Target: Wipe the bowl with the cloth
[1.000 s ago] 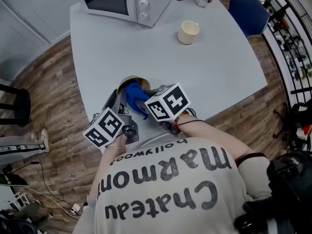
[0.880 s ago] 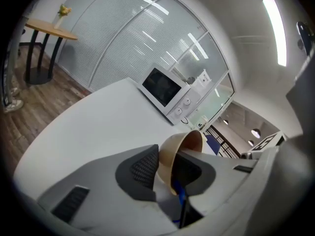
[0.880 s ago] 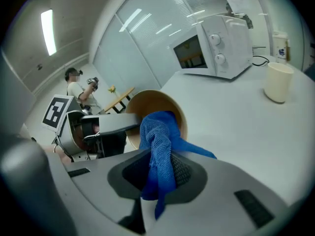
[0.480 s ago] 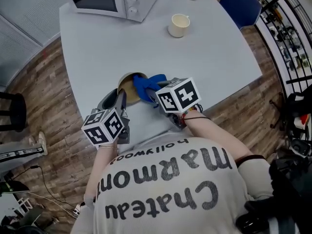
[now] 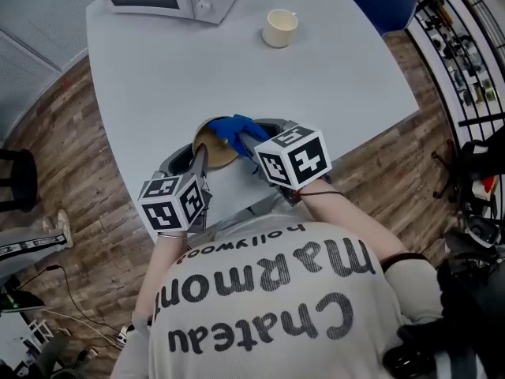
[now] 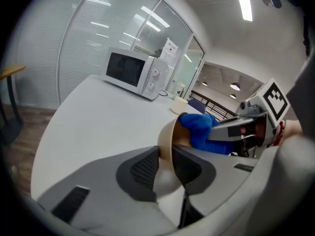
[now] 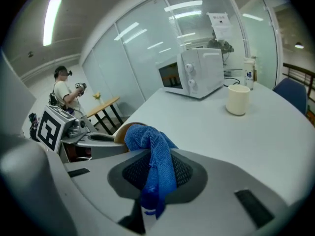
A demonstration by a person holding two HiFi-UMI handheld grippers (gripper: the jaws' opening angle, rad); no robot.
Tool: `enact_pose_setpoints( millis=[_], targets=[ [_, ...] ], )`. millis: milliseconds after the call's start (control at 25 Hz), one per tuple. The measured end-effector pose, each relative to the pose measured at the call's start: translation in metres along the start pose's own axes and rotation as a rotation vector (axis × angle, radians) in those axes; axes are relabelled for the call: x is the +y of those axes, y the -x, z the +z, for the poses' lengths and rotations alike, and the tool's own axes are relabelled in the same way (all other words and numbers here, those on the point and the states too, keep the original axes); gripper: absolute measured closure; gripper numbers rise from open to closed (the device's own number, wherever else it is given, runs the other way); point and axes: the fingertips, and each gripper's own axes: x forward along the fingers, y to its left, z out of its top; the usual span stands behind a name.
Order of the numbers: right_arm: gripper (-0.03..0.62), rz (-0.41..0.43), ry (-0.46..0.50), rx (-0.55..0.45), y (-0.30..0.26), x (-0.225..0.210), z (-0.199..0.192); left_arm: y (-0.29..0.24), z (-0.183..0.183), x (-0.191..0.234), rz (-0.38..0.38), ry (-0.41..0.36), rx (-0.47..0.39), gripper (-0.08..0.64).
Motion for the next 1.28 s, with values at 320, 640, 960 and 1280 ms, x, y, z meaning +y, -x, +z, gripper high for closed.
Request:
enact_pose_setpoints(
  millis=[320,640,960,1280],
  targets=[
    [0.528,0.258,-0.120,-0.350,0.036,0.023,0.060,0.005,-0.010,0.003,-0.015,0.374,-0.059,0.540],
    [0.528,0.231,-0.254,-0.512,0.112,-0.055,0.049,-0.010,-0.039,0.012,0.188,0.641,-0.018,0.541],
    [0.528,0.060,-0.366,-0.472,0.179,-0.152,-0.030,-0.043,-0.056,0.003,0.219,0.972,-0.023,0.474],
    [0.528,0.022,-0.379,-0.442,0.212,-0.185,-0.055,-0.051,-0.042,0.016,0.189,1.084,-0.200,0.435]
  ],
)
